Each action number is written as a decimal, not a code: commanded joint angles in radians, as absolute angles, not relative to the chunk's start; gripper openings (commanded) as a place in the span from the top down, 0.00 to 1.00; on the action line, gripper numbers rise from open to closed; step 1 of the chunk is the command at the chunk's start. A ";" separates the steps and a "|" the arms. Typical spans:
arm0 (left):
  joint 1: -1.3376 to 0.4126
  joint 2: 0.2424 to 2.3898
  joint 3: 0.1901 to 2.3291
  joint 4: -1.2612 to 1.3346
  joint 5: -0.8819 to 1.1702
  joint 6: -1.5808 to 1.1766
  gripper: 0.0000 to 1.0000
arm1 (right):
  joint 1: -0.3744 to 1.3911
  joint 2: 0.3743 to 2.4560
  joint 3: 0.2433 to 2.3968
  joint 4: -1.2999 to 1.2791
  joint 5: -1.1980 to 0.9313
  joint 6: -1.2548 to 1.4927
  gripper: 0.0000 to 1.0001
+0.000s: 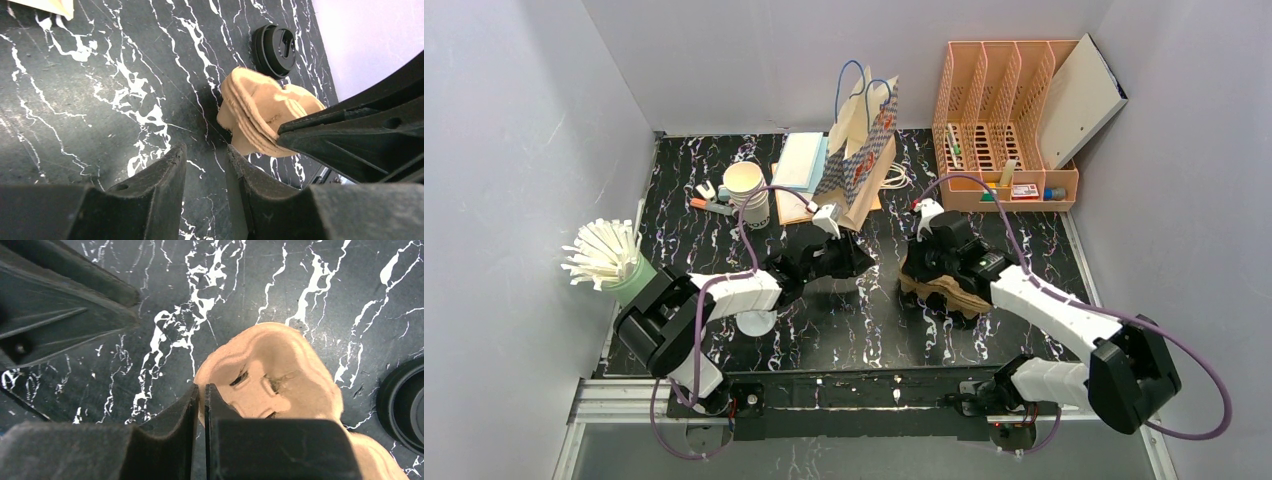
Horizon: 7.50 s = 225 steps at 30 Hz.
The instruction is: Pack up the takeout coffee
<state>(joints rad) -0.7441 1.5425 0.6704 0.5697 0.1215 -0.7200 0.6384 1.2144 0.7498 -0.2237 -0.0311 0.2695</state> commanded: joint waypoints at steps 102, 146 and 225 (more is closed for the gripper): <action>-0.836 1.674 0.425 1.141 0.125 -1.175 0.68 | 0.686 1.102 0.568 0.023 -0.179 0.537 0.85; -0.848 1.774 0.530 0.976 0.103 -1.016 0.72 | 0.685 1.018 0.740 -0.310 0.119 0.529 0.34; -0.899 1.128 0.731 0.032 -0.348 -0.659 0.59 | 0.683 1.051 1.031 -0.398 0.019 0.417 0.51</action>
<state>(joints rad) -0.9119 1.2602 0.7029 0.3058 -0.1524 -0.7124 0.6811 0.9863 0.9936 -0.5549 0.2447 0.5911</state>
